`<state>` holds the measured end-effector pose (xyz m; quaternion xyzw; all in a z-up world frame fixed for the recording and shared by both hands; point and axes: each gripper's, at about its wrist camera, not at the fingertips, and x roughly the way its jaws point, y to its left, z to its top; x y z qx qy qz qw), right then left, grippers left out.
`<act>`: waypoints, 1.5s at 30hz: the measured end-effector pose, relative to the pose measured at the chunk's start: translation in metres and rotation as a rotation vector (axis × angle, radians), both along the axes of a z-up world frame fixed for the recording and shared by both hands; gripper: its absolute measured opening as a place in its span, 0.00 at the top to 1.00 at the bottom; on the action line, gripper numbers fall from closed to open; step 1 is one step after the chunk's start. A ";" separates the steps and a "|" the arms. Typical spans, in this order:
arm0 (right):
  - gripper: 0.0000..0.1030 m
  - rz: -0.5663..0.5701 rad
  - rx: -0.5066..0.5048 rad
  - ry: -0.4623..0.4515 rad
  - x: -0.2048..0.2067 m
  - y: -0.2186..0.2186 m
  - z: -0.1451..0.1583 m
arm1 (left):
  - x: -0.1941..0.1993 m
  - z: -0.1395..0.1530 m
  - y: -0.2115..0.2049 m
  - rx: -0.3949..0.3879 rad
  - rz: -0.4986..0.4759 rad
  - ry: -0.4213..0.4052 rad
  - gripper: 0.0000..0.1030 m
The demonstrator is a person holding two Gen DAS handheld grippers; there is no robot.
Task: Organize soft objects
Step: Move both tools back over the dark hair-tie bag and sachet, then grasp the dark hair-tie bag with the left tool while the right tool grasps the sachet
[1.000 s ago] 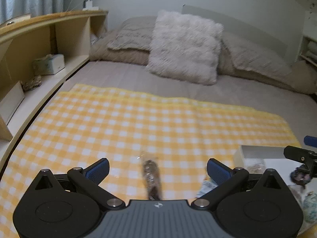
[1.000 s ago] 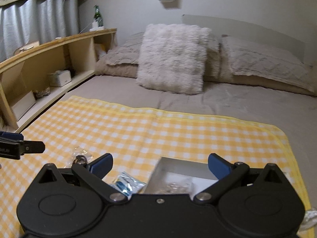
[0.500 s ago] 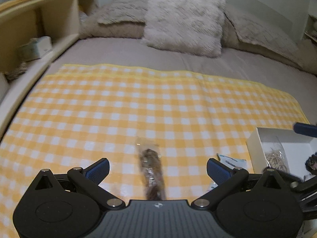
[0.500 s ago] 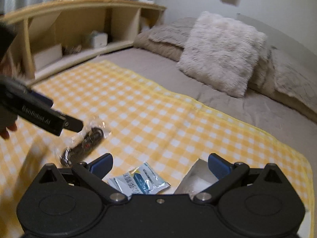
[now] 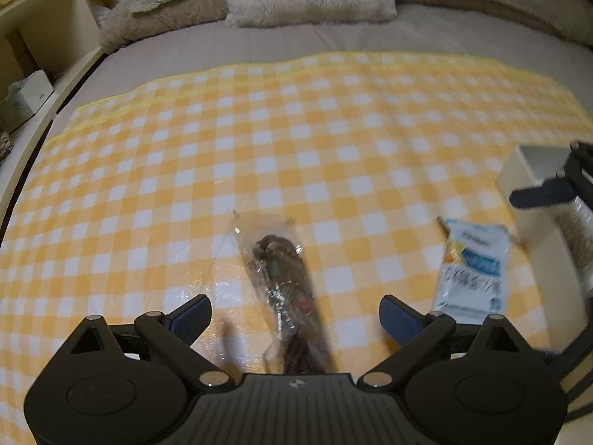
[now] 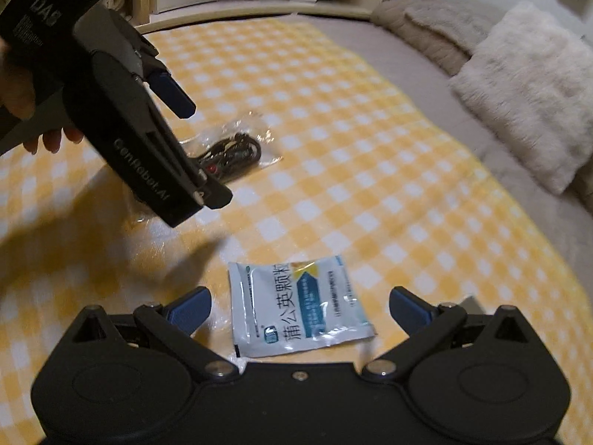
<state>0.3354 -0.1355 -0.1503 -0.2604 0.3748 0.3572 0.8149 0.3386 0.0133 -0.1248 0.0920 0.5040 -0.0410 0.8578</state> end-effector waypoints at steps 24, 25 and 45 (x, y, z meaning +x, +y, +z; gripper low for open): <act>0.00 -0.154 0.071 0.296 0.015 0.016 -0.008 | 0.007 -0.006 0.028 0.183 -0.091 -0.036 0.11; 0.00 -0.203 0.087 0.312 0.019 0.015 -0.009 | 0.007 -0.006 0.022 0.187 -0.108 -0.041 0.11; 0.00 -0.459 0.069 0.225 0.021 0.038 -0.023 | 0.020 -0.018 0.030 0.186 -0.072 -0.034 0.58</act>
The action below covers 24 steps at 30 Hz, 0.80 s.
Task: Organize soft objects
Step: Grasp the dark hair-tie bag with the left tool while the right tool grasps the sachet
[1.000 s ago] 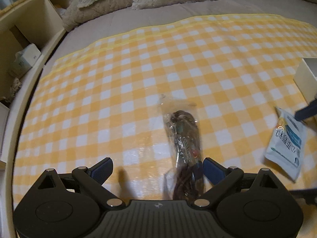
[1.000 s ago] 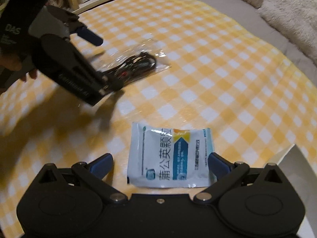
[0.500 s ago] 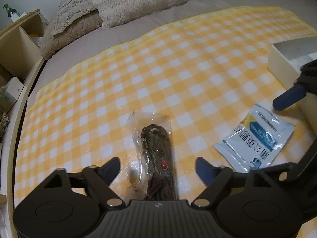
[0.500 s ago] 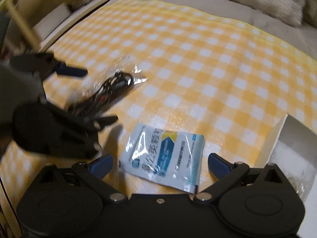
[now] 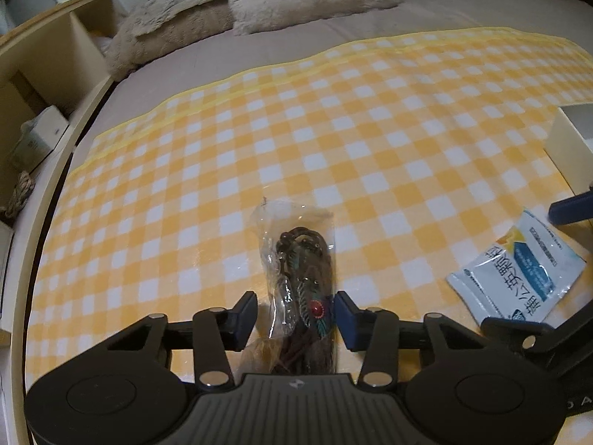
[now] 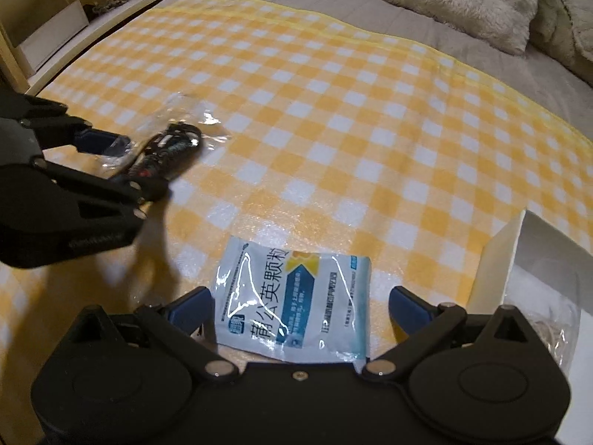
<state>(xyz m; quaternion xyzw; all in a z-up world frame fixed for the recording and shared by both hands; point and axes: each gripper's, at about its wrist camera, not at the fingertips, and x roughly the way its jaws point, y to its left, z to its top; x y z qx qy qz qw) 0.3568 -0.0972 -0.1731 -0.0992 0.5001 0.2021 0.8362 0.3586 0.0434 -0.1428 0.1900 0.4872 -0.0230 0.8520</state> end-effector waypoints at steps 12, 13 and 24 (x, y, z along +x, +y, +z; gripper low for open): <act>0.00 -0.102 0.007 -0.014 -0.002 0.012 -0.004 | -0.002 0.005 0.014 -0.013 0.073 0.006 0.64; 0.00 -0.131 0.027 -0.014 -0.001 0.008 -0.004 | -0.002 0.005 0.015 -0.014 0.075 0.006 0.64; 0.18 -0.065 0.041 -0.012 -0.001 0.009 -0.001 | 0.000 0.005 0.021 -0.032 0.085 0.004 0.73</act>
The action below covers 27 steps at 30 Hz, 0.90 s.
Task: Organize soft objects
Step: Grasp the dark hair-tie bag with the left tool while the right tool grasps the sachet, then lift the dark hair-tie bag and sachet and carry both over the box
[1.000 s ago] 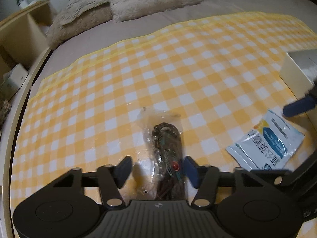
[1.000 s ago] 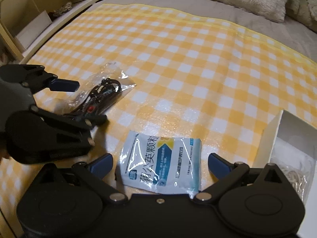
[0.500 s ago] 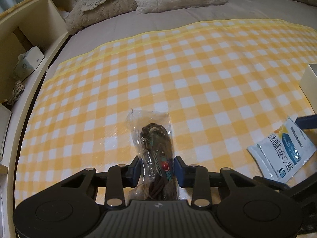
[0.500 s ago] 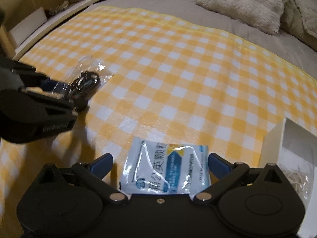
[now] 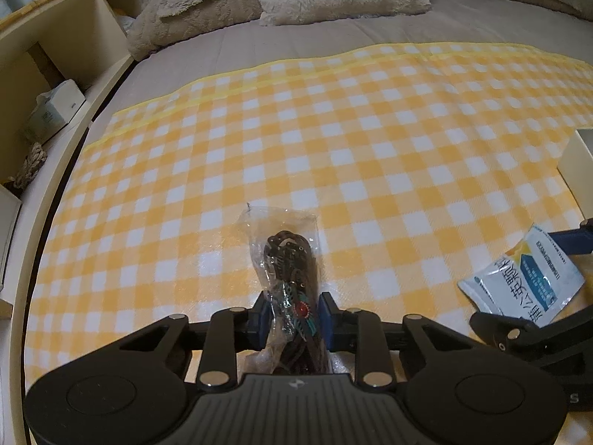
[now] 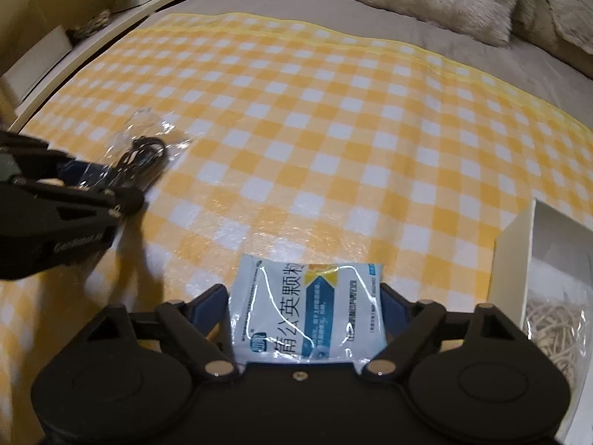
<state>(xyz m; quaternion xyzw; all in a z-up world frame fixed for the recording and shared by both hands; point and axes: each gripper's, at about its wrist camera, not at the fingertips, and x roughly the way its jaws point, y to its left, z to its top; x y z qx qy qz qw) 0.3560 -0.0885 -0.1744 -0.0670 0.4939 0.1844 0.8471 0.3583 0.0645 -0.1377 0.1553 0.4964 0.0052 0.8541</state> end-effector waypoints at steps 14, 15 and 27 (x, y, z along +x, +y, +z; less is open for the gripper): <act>0.36 0.028 0.050 -0.047 -0.014 -0.015 0.027 | -0.020 0.030 0.006 -0.104 0.057 -0.067 0.76; 0.36 0.027 0.054 -0.056 -0.015 -0.015 0.031 | -0.022 0.034 0.006 -0.111 0.061 -0.078 0.76; 0.35 -0.056 0.169 -0.244 -0.040 -0.053 0.095 | -0.058 0.090 -0.003 -0.228 0.076 -0.235 0.76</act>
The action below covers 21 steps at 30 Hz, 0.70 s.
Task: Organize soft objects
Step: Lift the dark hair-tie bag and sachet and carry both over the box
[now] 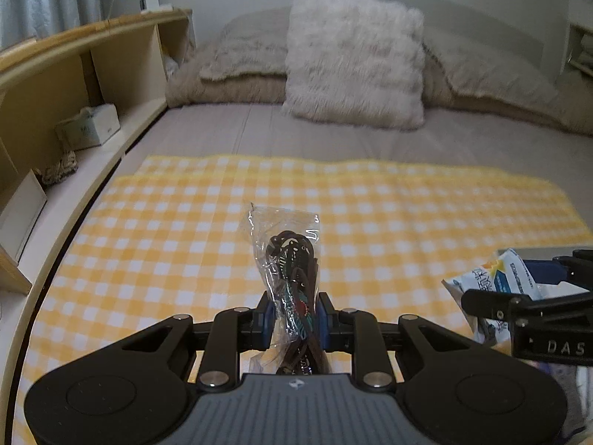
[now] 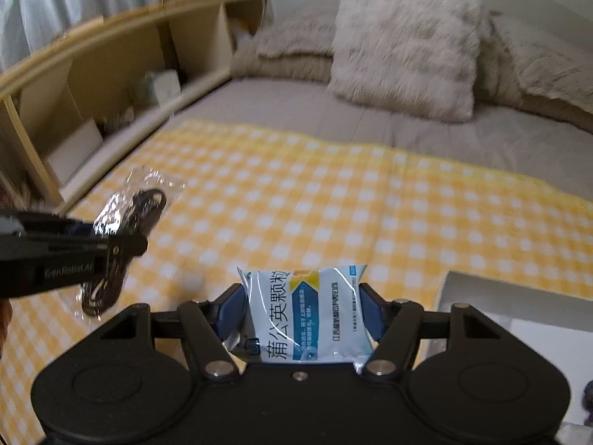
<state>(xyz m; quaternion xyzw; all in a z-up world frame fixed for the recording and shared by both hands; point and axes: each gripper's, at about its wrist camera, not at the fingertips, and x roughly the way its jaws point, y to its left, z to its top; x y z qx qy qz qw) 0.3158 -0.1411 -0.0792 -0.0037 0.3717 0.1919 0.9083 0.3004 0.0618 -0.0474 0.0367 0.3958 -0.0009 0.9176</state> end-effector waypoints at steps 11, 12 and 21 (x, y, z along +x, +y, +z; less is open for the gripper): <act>0.35 -0.064 0.065 -0.114 -0.029 -0.041 0.040 | -0.037 0.039 -0.027 -0.063 -0.044 -0.107 0.76; 0.35 -0.067 0.068 -0.125 -0.032 -0.046 0.043 | -0.039 0.041 -0.029 -0.068 -0.046 -0.113 0.76; 0.35 -0.116 0.085 -0.200 -0.054 -0.084 0.064 | -0.055 0.061 -0.050 -0.128 -0.072 -0.163 0.76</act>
